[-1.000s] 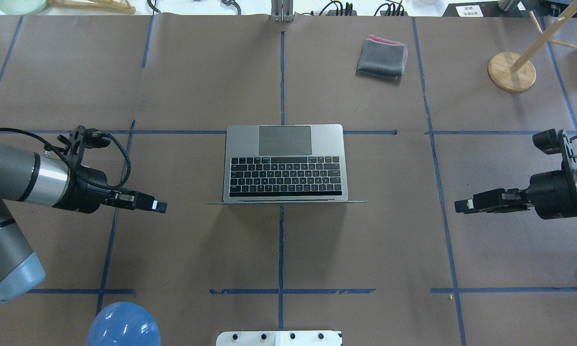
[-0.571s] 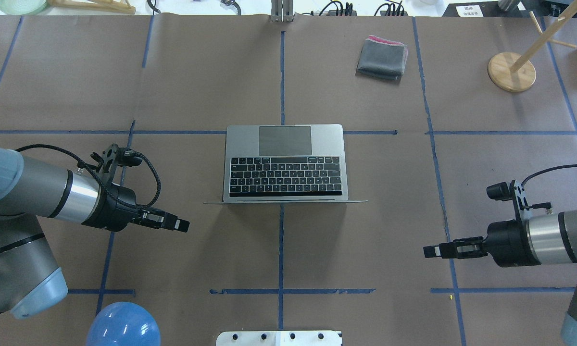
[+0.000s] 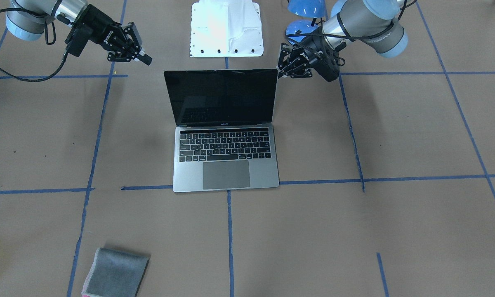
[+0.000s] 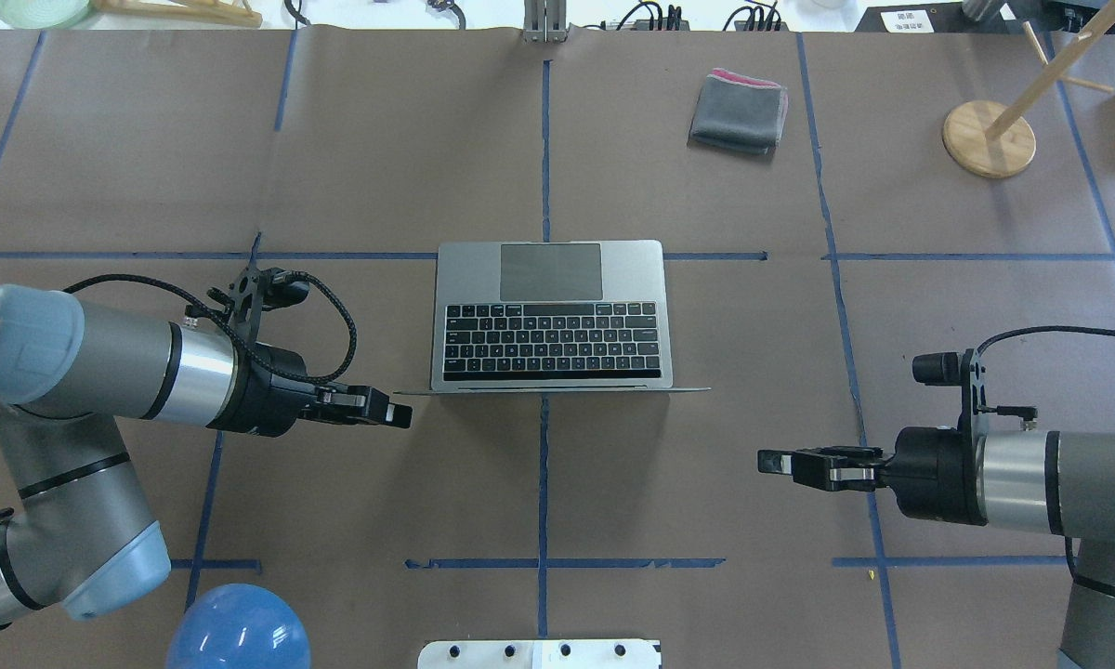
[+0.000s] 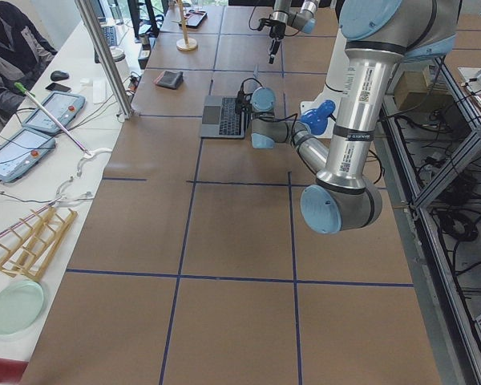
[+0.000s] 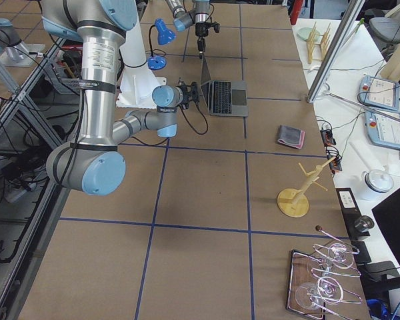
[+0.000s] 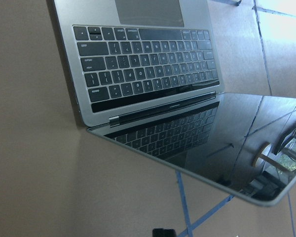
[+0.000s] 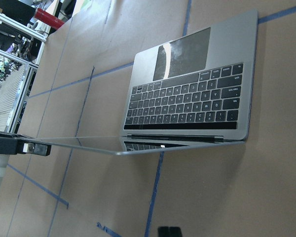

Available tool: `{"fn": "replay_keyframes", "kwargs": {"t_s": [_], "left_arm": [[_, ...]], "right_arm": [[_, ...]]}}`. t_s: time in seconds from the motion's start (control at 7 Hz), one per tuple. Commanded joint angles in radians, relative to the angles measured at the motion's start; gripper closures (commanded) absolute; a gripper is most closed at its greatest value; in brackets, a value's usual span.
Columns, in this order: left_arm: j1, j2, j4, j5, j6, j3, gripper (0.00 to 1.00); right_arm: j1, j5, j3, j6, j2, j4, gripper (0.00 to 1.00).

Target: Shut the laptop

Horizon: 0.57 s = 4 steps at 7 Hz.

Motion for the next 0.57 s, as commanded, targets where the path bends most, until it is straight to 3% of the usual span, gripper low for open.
{"fn": "replay_keyframes", "kwargs": {"t_s": [0.0,0.43], "left_arm": [[0.002,-0.003,0.000,0.010,-0.007,-0.001,0.98],[0.002,-0.005,-0.002,0.008,-0.007,-0.004,0.98]], "right_arm": [[-0.004,-0.051,-0.002,0.000,0.020,0.000,0.99],[-0.040,-0.049,-0.008,0.000,0.019,-0.012,0.98]]}}
